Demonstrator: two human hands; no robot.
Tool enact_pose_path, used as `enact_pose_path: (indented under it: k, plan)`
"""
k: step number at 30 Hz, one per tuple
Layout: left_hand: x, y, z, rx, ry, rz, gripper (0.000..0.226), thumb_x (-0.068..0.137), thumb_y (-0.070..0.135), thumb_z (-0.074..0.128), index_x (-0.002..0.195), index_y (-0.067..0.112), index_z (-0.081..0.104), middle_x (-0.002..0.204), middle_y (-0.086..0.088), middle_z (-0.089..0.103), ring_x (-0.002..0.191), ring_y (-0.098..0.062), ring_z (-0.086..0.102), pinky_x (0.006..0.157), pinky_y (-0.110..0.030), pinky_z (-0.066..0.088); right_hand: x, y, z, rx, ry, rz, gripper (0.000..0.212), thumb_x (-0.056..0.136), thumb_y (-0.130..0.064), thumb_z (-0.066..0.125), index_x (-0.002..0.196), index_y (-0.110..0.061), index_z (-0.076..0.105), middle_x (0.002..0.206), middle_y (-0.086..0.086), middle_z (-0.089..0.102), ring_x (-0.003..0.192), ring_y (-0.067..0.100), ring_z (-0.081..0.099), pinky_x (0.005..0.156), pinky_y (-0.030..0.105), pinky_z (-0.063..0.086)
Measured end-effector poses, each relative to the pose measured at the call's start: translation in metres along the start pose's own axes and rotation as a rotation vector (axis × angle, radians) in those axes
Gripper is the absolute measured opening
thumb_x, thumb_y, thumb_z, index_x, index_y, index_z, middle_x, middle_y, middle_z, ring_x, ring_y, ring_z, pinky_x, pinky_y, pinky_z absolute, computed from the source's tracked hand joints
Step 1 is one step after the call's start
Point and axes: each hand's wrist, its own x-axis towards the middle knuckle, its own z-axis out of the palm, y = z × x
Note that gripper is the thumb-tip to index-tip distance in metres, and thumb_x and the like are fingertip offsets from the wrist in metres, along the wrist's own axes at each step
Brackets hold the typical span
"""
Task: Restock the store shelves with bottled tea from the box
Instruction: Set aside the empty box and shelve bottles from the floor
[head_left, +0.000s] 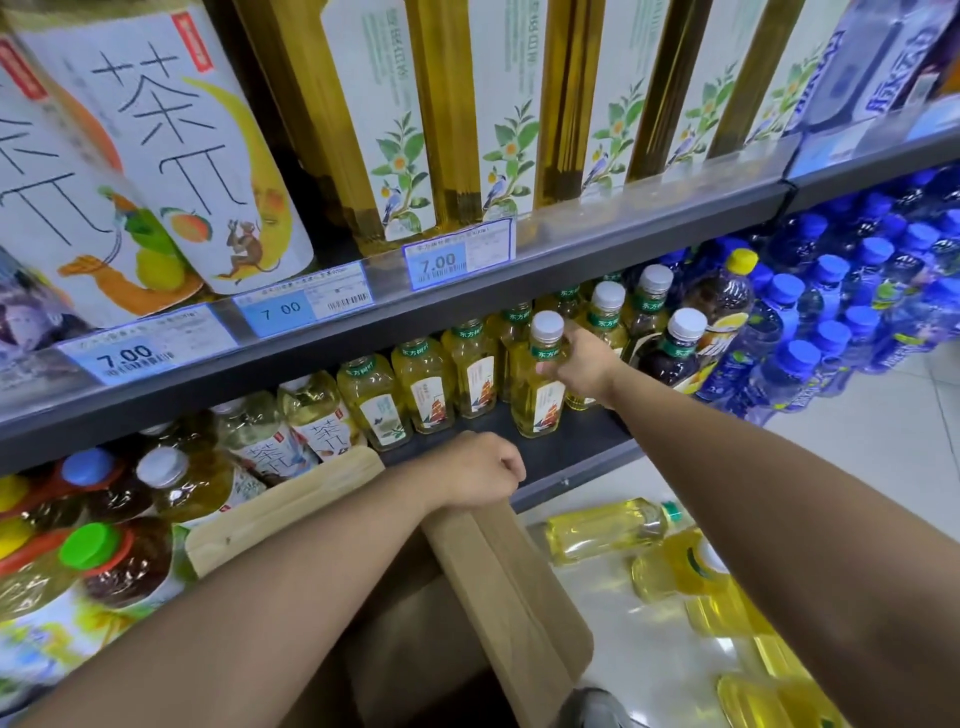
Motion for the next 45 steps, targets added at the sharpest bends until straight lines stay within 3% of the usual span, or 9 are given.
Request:
enact_pose_path:
  k: [3, 8, 13, 16, 21, 28, 35, 40, 45]
  plan:
    - [-0.006, 0.015, -0.005, 0.024, -0.007, 0.021, 0.031, 0.092, 0.019, 0.052, 0.111, 0.030, 0.073, 0.105, 0.012, 0.067, 0.102, -0.009, 0.063, 0.094, -0.033, 0.054, -0.017, 0.010, -0.008, -0.150, 0.060, 0.011, 0.066, 0.090, -0.025, 0.070, 0.147, -0.015, 0.040, 0.141, 0.008, 0.054, 0.126, 0.027, 0.053, 0.102, 0.037, 0.047]
    - [0.003, 0.058, 0.004, 0.228, 0.026, 0.068, 0.029, 0.086, 0.028, 0.049, 0.104, 0.027, 0.073, 0.108, 0.003, 0.069, 0.098, -0.022, 0.065, 0.087, -0.042, 0.058, -0.067, 0.046, -0.054, -0.331, -0.009, 0.063, 0.031, 0.089, -0.027, 0.069, 0.117, -0.015, 0.067, 0.115, 0.004, 0.066, 0.108, 0.023, 0.061, 0.092, 0.030, 0.048]
    - [0.009, 0.125, 0.046, 0.363, 0.069, 0.128, 0.019, 0.090, 0.029, 0.051, 0.097, 0.022, 0.068, 0.106, -0.004, 0.069, 0.097, -0.031, 0.064, 0.081, -0.040, 0.056, -0.137, 0.092, -0.093, -0.521, -0.204, 0.136, 0.044, 0.087, -0.042, 0.069, 0.122, -0.016, 0.065, 0.119, 0.004, 0.063, 0.113, 0.024, 0.060, 0.097, 0.031, 0.046]
    - [0.009, 0.148, 0.079, 0.461, 0.056, 0.134, 0.027, 0.094, 0.031, 0.049, 0.111, 0.020, 0.067, 0.115, -0.005, 0.067, 0.105, -0.032, 0.064, 0.076, -0.037, 0.049, -0.174, 0.118, -0.086, -0.543, -0.299, 0.196, 0.058, 0.085, -0.049, 0.069, 0.133, -0.020, 0.057, 0.126, 0.002, 0.059, 0.117, 0.021, 0.057, 0.095, 0.028, 0.043]
    - [-0.004, 0.152, 0.114, 0.629, -0.067, 0.082, 0.034, 0.097, 0.026, 0.046, 0.127, 0.022, 0.061, 0.129, -0.009, 0.061, 0.118, -0.035, 0.059, 0.091, -0.043, 0.049, -0.187, 0.161, -0.048, -0.650, -0.267, 0.162, 0.056, 0.078, -0.037, 0.071, 0.131, -0.022, 0.056, 0.124, 0.010, 0.062, 0.115, 0.029, 0.057, 0.094, 0.034, 0.048]
    - [-0.014, 0.113, 0.126, 0.937, -0.150, -0.042, 0.038, 0.095, 0.015, 0.048, 0.131, 0.018, 0.059, 0.134, -0.005, 0.058, 0.121, -0.029, 0.058, 0.081, -0.037, 0.038, -0.182, 0.177, -0.031, -0.622, -0.187, 0.125, 0.044, 0.083, -0.025, 0.065, 0.127, -0.022, 0.056, 0.113, 0.012, 0.054, 0.102, 0.036, 0.061, 0.087, 0.038, 0.052]
    - [-0.027, 0.097, 0.103, 1.032, -0.209, -0.231, 0.043, 0.087, 0.016, 0.047, 0.129, 0.016, 0.059, 0.127, -0.009, 0.058, 0.109, -0.038, 0.058, 0.094, -0.053, 0.041, -0.185, 0.146, -0.034, -0.647, -0.179, 0.076, 0.036, 0.083, -0.032, 0.067, 0.116, -0.017, 0.061, 0.108, 0.012, 0.058, 0.099, 0.032, 0.060, 0.074, 0.030, 0.046]
    - [-0.054, 0.087, 0.086, 0.952, -0.116, -0.225, 0.042, 0.091, 0.018, 0.048, 0.132, 0.015, 0.057, 0.128, -0.012, 0.057, 0.115, -0.038, 0.055, 0.104, -0.057, 0.036, -0.193, 0.080, -0.051, -0.742, -0.144, 0.015, 0.034, 0.085, -0.041, 0.065, 0.100, -0.011, 0.060, 0.099, 0.012, 0.061, 0.096, 0.031, 0.059, 0.068, 0.029, 0.039]
    - [-0.084, 0.060, 0.079, 0.845, 0.014, -0.217, 0.040, 0.093, 0.024, 0.049, 0.132, 0.017, 0.058, 0.132, -0.012, 0.057, 0.124, -0.036, 0.048, 0.107, -0.056, 0.032, -0.194, 0.003, -0.059, -0.796, -0.037, -0.065, 0.039, 0.087, -0.051, 0.060, 0.079, -0.014, 0.050, 0.074, 0.002, 0.052, 0.076, 0.026, 0.057, 0.060, 0.032, 0.043]
